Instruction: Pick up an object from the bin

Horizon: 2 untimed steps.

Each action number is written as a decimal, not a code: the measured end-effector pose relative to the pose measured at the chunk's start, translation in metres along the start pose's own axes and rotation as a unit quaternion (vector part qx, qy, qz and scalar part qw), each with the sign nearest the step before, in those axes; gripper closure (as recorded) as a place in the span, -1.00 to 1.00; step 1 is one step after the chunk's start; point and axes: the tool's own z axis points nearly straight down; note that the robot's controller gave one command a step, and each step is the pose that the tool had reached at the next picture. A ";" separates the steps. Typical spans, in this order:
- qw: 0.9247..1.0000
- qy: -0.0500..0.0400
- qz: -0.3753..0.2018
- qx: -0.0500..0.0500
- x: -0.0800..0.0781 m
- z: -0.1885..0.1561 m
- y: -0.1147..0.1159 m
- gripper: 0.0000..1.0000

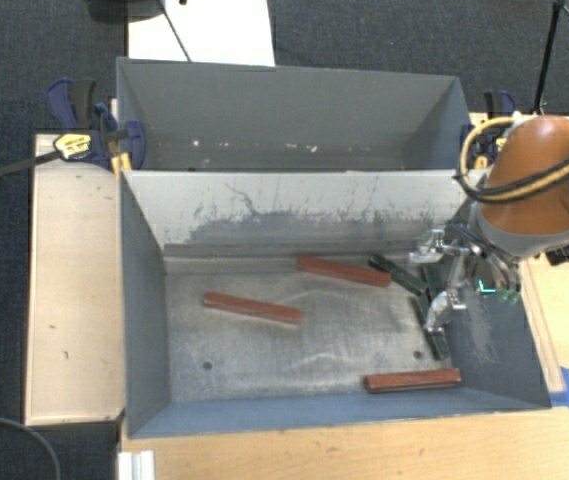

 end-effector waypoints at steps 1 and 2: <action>1.000 -0.004 -0.003 0.001 -0.002 -0.004 0.000 1.00; 1.000 -0.004 -0.004 0.001 -0.002 -0.004 0.000 -1.00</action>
Offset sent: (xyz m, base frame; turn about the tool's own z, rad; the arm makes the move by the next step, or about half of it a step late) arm 0.0000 0.0000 0.0000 0.0000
